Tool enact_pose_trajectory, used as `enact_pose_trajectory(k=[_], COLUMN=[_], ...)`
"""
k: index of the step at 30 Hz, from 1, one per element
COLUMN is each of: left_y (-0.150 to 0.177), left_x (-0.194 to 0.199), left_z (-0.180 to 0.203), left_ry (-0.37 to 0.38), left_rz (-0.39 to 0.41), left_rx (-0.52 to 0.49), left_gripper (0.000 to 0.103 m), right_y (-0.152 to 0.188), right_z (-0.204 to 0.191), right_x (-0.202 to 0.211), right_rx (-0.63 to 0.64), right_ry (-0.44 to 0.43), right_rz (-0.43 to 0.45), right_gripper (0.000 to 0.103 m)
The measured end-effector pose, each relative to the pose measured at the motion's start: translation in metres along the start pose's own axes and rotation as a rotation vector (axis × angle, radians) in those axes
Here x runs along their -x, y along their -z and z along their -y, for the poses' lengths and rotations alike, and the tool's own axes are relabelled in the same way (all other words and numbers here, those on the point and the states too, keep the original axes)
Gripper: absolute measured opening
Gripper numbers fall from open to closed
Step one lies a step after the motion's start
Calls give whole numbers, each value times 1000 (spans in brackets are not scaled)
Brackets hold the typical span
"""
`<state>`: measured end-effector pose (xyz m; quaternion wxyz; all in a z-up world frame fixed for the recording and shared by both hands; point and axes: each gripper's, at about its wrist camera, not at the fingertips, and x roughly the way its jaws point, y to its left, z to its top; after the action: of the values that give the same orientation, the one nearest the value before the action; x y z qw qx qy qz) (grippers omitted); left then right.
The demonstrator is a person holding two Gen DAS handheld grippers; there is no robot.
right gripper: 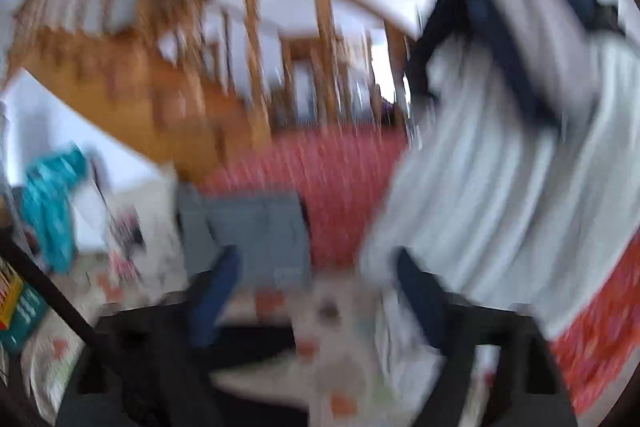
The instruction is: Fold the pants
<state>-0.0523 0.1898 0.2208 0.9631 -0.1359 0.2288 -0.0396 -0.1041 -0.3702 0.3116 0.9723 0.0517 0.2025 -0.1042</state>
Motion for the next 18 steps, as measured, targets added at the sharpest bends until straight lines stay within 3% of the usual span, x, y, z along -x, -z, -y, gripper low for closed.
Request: enact_pose_trajectory(k=[5, 10, 14, 18], left_y=[26, 42, 62, 78], left_x=[-61, -116, -172, -223], left_z=[-20, -50, -63, -51], left_ry=[-54, -51, -27, -10], left_rz=[-138, -232, -341, -409], left_rx=[-43, 57, 132, 116], left_gripper=[82, 81, 59, 59], right_y=[70, 129, 158, 171], right_z=[18, 10, -10, -29], right_x=[-89, -163, -233, -288], right_rx=[-101, -123, -183, -179], right_ry=[-30, -142, -239, -251], right_rz=[-202, -327, -440, -508], right_gripper=[69, 69, 69, 69])
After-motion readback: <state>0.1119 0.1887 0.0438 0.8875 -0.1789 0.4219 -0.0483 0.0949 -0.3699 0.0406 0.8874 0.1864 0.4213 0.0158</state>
